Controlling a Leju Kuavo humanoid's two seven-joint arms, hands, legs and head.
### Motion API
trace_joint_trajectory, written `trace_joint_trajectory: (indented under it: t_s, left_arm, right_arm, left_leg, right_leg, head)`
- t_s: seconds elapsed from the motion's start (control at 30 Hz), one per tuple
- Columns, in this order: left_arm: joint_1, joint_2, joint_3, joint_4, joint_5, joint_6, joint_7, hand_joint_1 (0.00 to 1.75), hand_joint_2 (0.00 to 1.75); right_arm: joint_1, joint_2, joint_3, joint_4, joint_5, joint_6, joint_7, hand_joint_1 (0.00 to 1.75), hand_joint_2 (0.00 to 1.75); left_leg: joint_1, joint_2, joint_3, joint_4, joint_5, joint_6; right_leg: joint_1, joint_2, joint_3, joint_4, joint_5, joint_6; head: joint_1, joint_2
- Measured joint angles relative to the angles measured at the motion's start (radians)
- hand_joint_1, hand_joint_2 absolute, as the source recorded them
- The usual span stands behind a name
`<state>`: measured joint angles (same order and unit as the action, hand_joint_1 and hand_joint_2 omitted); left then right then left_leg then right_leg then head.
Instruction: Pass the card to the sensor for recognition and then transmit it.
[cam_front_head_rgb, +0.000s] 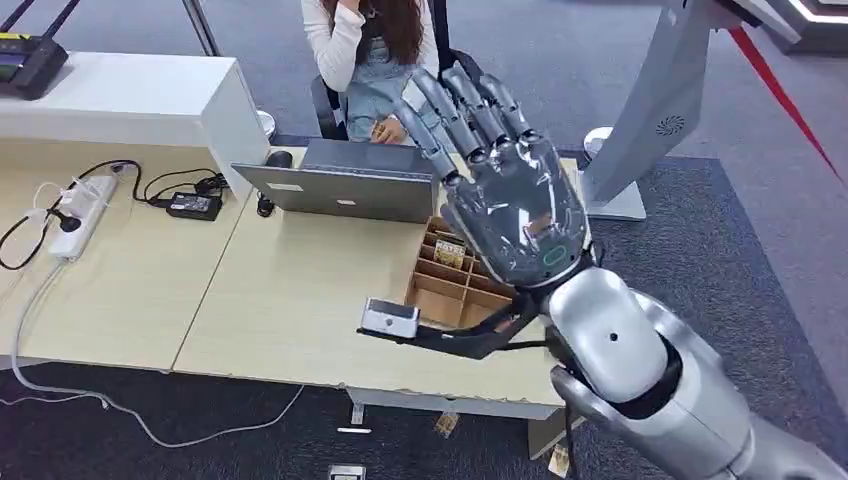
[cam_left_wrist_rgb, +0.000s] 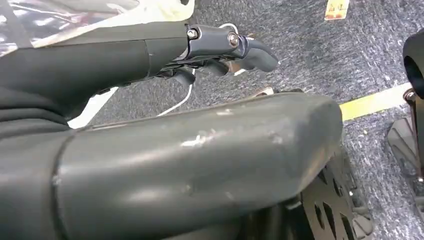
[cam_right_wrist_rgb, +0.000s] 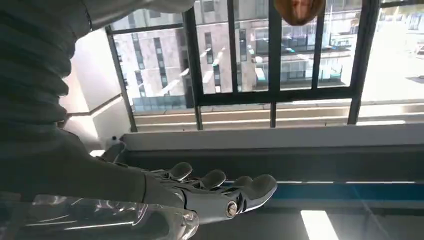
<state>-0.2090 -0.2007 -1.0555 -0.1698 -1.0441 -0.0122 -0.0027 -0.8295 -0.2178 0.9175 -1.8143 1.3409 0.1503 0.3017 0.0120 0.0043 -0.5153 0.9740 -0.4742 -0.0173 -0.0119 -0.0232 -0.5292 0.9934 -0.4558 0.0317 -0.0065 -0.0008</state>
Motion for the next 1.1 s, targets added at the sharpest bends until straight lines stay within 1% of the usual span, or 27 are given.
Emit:
trace_joint_trajectory:
  t_s: [0.2, 0.27, 0.33, 0.4, 0.47, 0.67, 0.77, 0.83, 0.87, 0.9, 0.93, 0.97, 1.03, 1.1]
  left_arm:
    - [0.0, 0.0, 0.0, 0.0, -0.002, -0.001, 0.0, 0.0, 0.0]
    - [0.0, 0.0, 0.0, 0.0, -0.002, -0.003, -0.002, 0.0, 0.0]
    - [0.0, 0.0, 0.0, 0.0, -0.002, -0.005, -0.002, 0.0, 0.0]
    - [0.0, -0.001, -0.001, 0.0, -0.002, -0.008, -0.002, 0.0, 0.0]
    - [0.0, -0.001, 0.0, 0.0, -0.001, -0.01, -0.002, 0.0, 0.0]
    - [0.0, 0.0, -0.001, 0.0, 0.002, -0.011, 0.0, 0.0, 0.0]
    - [0.0, 0.0, 0.0, 0.0, 0.002, -0.011, 0.0, 0.0, 0.0]
    - [0.0, -0.001, 0.0, 0.0, 0.002, -0.011, 0.0, 0.0, 0.0]
    - [0.0, -0.001, -0.001, 0.0, 0.002, -0.011, 0.0, 0.0, 0.0]
    - [0.0, 0.0, -0.001, 0.0, 0.002, -0.012, 0.0, 0.0, 0.0]
    - [0.0, 0.0, -0.001, 0.0, 0.003, -0.013, 0.0, 0.0, 0.0]
    - [0.0, -0.001, -0.001, 0.0, 0.003, -0.015, 0.0, 0.0, 0.0]
    - [0.0, -0.001, -0.001, 0.0, 0.005, -0.015, 0.0, 0.0, 0.0]
    - [0.0, -0.001, -0.001, 0.0, 0.005, -0.015, 0.0, 0.0, 0.0]
  right_arm:
    - [-0.015, 0.007, 0.031, 0.036, -0.001, 0.0, 0.0, 0.0, 1.75]
    - [-0.018, 0.008, 0.039, 0.045, -0.01, 0.0, 0.0, 0.03, 1.75]
    - [-0.02, 0.011, 0.05, 0.073, -0.017, -0.001, 0.0, 0.03, 1.75]
    - [-0.022, 0.014, 0.059, 0.105, -0.021, -0.001, 0.0, 0.09, 1.75]
    - [-0.026, 0.017, 0.07, 0.135, -0.033, -0.004, -0.001, 0.1, 1.75]
    - [-0.041, 0.027, 0.094, 0.224, -0.054, -0.015, -0.001, 0.1, 1.75]
    - [-0.044, 0.03, 0.101, 0.253, -0.056, -0.017, -0.001, 0.16, 1.75]
    - [-0.046, 0.032, 0.101, 0.27, -0.059, -0.019, -0.001, 0.3, 1.75]
    - [-0.047, 0.034, 0.102, 0.28, -0.062, -0.021, -0.001, 0.54, 1.75]
    - [-0.048, 0.035, 0.102, 0.287, -0.065, -0.023, 0.0, 0.58, 1.75]
    - [-0.048, 0.037, 0.102, 0.295, -0.069, -0.025, 0.001, 0.44, 1.75]
    - [-0.048, 0.038, 0.102, 0.302, -0.07, -0.027, 0.001, 0.37, 1.75]
    - [-0.05, 0.039, 0.102, 0.318, -0.071, -0.03, 0.002, 0.37, 1.75]
    - [-0.051, 0.039, 0.101, 0.331, -0.073, -0.031, 0.005, 0.3, 1.75]
  left_leg:
    - [0.0, 0.0, 0.0, 0.0, 0.0, 0.0]
    - [0.0, 0.0, 0.0, 0.0, 0.0, 0.0]
    - [0.0, 0.0, 0.0, 0.0, 0.0, 0.0]
    - [0.0, 0.0, 0.0, 0.0, 0.0, 0.0]
    - [0.0, 0.0, 0.0, 0.0, 0.0, 0.0]
    - [0.0, 0.0, 0.0, 0.0, 0.0, 0.0]
    - [0.0, 0.0, 0.0, 0.0, 0.0, 0.0]
    - [0.0, 0.0, 0.0, 0.0, 0.0, 0.0]
    - [0.0, 0.0, 0.0, 0.0, 0.0, 0.0]
    - [0.0, 0.0, 0.0, 0.0, 0.0, 0.0]
    - [0.0, 0.0, 0.0, 0.0, 0.0, 0.0]
    - [0.0, 0.0, 0.0, 0.0, 0.0, 0.0]
    - [0.0, 0.0, 0.0, 0.0, 0.0, 0.0]
    - [0.0, 0.0, 0.0, 0.0, 0.0, 0.0]
  right_leg:
    - [0.0, 0.0, 0.0, 0.0, 0.0, 0.0]
    - [0.0, 0.0, 0.0, 0.0, 0.0, 0.0]
    - [0.0, 0.0, 0.0, 0.0, 0.0, 0.0]
    - [0.0, 0.0, 0.0, 0.0, 0.0, 0.0]
    - [0.0, 0.0, 0.0, 0.0, 0.0, 0.0]
    - [0.0, 0.0, 0.0, 0.0, 0.0, 0.0]
    - [0.0, 0.0, 0.0, 0.0, 0.0, 0.0]
    - [0.0, 0.0, 0.0, 0.0, 0.0, 0.0]
    - [0.0, 0.0, 0.0, 0.0, 0.0, 0.0]
    - [0.0, 0.0, 0.0, 0.0, 0.0, 0.0]
    - [0.0, 0.0, 0.0, 0.0, 0.0, 0.0]
    - [0.0, 0.0, 0.0, 0.0, 0.0, 0.0]
    - [0.0, 0.0, 0.0, 0.0, 0.0, 0.0]
    - [0.0, 0.0, 0.0, 0.0, 0.0, 0.0]
  head:
    - [0.0, 0.0]
    - [0.0, 0.0]
    - [0.0, 0.0]
    - [0.0, 0.0]
    - [0.0, 0.0]
    - [0.0, 0.0]
    - [0.0, 0.0]
    - [0.0, 0.0]
    - [0.0, 0.0]
    - [0.0, 0.0]
    - [0.0, 0.0]
    - [0.0, 0.0]
    - [0.0, 0.0]
    - [0.0, 0.0]
